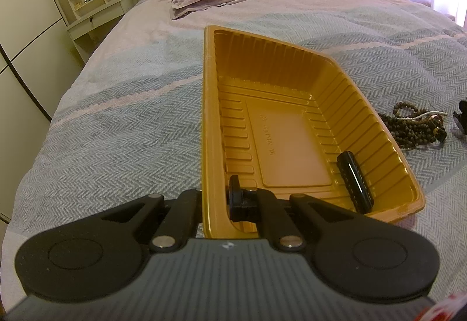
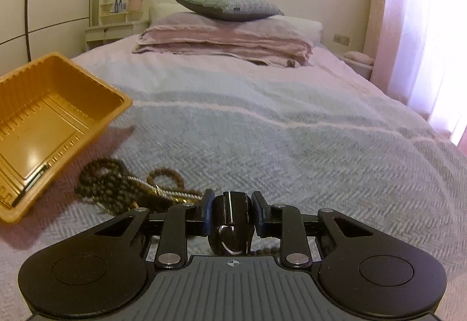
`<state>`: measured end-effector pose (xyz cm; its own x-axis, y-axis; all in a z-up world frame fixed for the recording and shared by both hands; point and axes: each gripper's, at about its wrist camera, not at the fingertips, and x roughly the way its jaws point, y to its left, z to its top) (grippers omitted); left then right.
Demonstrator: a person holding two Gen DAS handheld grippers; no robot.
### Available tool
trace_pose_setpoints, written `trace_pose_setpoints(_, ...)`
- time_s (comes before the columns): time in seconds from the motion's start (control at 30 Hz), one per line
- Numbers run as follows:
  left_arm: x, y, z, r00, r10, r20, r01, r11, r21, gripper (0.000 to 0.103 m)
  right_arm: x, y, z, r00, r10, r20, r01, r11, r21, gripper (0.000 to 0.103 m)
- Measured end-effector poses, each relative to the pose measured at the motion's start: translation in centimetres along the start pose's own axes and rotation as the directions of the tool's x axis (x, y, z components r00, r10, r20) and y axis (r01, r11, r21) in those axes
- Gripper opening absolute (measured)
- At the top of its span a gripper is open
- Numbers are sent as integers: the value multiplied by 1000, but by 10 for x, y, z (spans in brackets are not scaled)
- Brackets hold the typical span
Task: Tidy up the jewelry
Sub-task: 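Release a black watch into the tray with right gripper while left holds tray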
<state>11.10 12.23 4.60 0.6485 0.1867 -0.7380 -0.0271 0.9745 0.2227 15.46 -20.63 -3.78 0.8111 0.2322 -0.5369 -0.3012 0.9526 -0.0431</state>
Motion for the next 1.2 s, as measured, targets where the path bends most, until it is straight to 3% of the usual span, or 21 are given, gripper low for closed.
trace_pose_setpoints(0.27,1,2,-1,1000,-9,2,9,1000,-1,2,-12,11,22,998,39,53,-38,999,-18,27)
trace_pose_setpoints(0.4,2,2,-2,1000,-10,2,10,1000,-1,2,-21,28,44,985,138,102,-139,990,-3,27)
trace_pose_setpoints(0.67,2,2,-4,1000,-15,1,15,1000,-8,2,-8,105,66,885,462,66,-461,887,-27,27)
trace_pose_setpoints(0.97,1,2,-4,1000,-19,4,19,1000,-8,3,13,153,55,844,536,19,-534,843,-70,27)
trace_pose_setpoints(1.03,2,3,-3,1000,-28,3,28,1000,-10,3,16,150,53,826,563,23,-561,826,-61,34)
trace_pose_setpoints(1.1,3,2,-4,1000,-24,2,24,1000,-7,3,11,147,50,826,563,28,-561,826,-57,49)
trace_pose_setpoints(1.2,4,3,-5,1000,-26,-1,26,999,-20,2,0,134,47,854,517,53,-516,856,-40,51)
